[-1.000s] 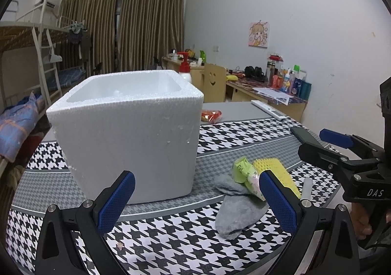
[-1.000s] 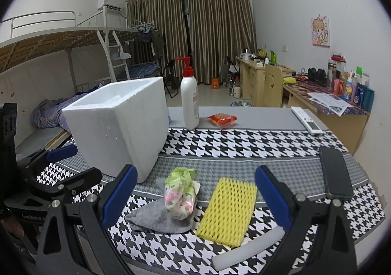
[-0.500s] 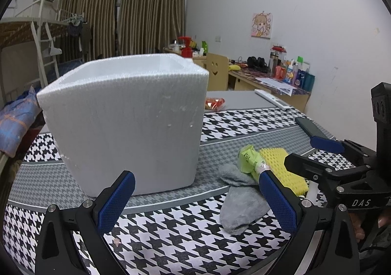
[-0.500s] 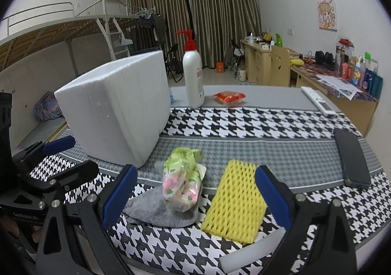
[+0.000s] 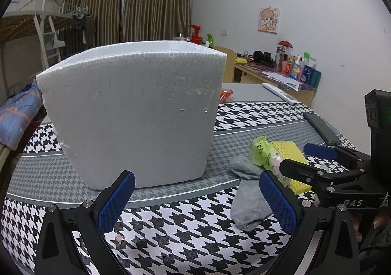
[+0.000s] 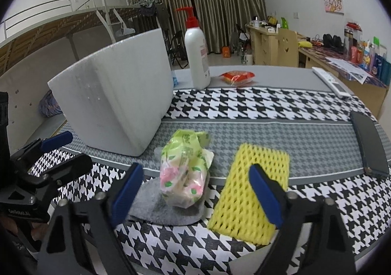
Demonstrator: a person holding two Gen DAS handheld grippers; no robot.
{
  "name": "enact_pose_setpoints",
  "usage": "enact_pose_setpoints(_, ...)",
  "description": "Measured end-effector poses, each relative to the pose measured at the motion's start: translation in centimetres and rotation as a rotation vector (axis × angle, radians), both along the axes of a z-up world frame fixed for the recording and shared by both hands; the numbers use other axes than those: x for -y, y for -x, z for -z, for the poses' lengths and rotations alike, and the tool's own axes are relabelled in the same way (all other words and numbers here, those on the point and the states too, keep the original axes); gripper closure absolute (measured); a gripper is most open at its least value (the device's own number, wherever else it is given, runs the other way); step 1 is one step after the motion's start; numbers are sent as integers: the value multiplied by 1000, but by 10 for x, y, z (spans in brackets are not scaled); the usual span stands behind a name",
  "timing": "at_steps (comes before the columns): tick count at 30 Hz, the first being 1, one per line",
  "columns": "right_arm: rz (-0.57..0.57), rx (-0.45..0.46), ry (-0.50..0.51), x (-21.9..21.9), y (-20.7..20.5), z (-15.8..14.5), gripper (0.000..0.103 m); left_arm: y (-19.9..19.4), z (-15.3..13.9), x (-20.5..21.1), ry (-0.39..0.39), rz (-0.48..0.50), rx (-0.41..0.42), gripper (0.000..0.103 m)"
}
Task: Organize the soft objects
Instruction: 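Lower the right tool onto the green-and-pink tissue packet and close it, then lower the left tool onto the grey cloth and close it while the right tool holds the packet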
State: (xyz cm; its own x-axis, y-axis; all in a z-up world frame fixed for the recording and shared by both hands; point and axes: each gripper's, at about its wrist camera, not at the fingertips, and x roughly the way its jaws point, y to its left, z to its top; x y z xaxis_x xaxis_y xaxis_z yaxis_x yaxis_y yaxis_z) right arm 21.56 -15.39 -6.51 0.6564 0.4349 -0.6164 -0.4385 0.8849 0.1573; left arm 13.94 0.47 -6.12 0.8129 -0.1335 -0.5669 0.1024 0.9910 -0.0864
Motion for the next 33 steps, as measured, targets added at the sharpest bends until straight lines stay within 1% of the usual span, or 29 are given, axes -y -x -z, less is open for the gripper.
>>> enact_pose_setpoints(1,-2,-7,-2,0,-1,1,16,0,0,0,0,-1,-1,1)
enact_pose_setpoints(3,-9,-19,-9,0,-2,3,22,-1,1,-1,0,-1,-4,1)
enact_pose_setpoints(8,-31,-47,-13,-4,-5,7,31,-3,3,2,-6,7,-9,1)
enact_pose_setpoints(11,-41,-71,-17,-6,-8,11,34,-5,4,4,-8,13,-12,1)
enact_pose_setpoints(13,-48,-83,-18,-7,-10,14,40,-5,5,4,-12,12,-16,1)
enact_pose_setpoints(15,-58,-97,-19,-8,-11,15,51,-5,6,4,-15,10,-22,1)
enact_pose_setpoints(20,-68,-122,-21,-8,-11,19,62,-8,7,8,-20,17,-27,1)
enact_pose_setpoints(23,-75,-111,-30,-5,-7,15,67,-9,8,10,-25,25,-30,1)
enact_pose_setpoints(28,-56,-64,-38,3,-3,1,69,-9,10,17,-35,52,-32,1)
enact_pose_setpoints(33,-27,-52,-40,14,-4,-2,69,-9,11,23,-28,86,-44,1)
